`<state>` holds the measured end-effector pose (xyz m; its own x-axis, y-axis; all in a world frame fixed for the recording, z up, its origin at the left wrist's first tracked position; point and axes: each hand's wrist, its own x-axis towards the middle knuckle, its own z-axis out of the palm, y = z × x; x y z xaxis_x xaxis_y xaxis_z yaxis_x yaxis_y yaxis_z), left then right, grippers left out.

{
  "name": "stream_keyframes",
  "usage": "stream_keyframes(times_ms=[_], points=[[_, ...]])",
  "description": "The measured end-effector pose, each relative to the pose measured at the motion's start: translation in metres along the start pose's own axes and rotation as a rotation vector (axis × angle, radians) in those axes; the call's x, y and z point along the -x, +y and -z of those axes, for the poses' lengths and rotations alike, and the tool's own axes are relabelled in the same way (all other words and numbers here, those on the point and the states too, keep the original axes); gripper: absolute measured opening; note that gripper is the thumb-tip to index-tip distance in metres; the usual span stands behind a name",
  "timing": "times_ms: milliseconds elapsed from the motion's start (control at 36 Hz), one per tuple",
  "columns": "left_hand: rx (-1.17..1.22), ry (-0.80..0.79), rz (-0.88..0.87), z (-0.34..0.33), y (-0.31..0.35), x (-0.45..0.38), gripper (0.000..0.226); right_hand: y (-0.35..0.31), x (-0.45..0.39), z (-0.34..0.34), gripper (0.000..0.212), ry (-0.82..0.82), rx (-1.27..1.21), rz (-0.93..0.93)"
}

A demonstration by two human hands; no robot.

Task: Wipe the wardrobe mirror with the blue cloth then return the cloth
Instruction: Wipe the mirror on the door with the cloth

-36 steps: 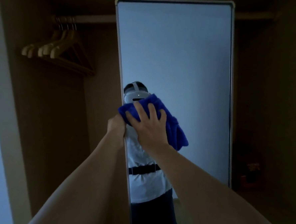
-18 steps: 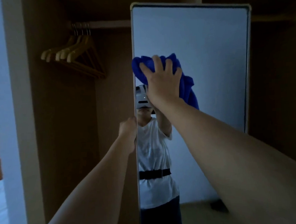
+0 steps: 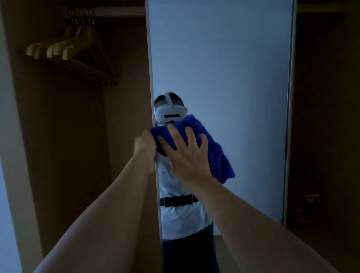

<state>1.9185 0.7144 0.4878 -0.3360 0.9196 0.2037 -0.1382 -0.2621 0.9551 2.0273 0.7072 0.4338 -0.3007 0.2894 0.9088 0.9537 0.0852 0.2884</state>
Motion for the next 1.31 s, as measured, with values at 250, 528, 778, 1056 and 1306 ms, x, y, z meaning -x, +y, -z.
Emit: stream_keyframes(times_ms=[250, 528, 778, 1056, 1306], points=[[-0.028, -0.03, 0.0, -0.003, -0.004, -0.002, 0.035, -0.003, 0.049, -0.015, 0.072, -0.076, -0.034, 0.144], [-0.084, -0.002, -0.03, -0.005, -0.005, -0.003, 0.031, 0.002, 0.087, -0.021, 0.08, -0.117, 0.004, 0.295], [-0.078, 0.051, -0.047, -0.009, -0.007, -0.007, 0.032, 0.025, 0.069, -0.006, 0.074, -0.141, 0.055, 0.428], [-0.107, 0.094, 0.055, -0.007, -0.01, -0.009, 0.045, 0.074, -0.012, 0.025, 0.061, -0.075, 0.086, 0.166], [-0.112, 0.108, -0.002, -0.009, -0.014, -0.007, 0.036, 0.062, 0.046, 0.006, 0.067, -0.075, -0.019, 0.142]])
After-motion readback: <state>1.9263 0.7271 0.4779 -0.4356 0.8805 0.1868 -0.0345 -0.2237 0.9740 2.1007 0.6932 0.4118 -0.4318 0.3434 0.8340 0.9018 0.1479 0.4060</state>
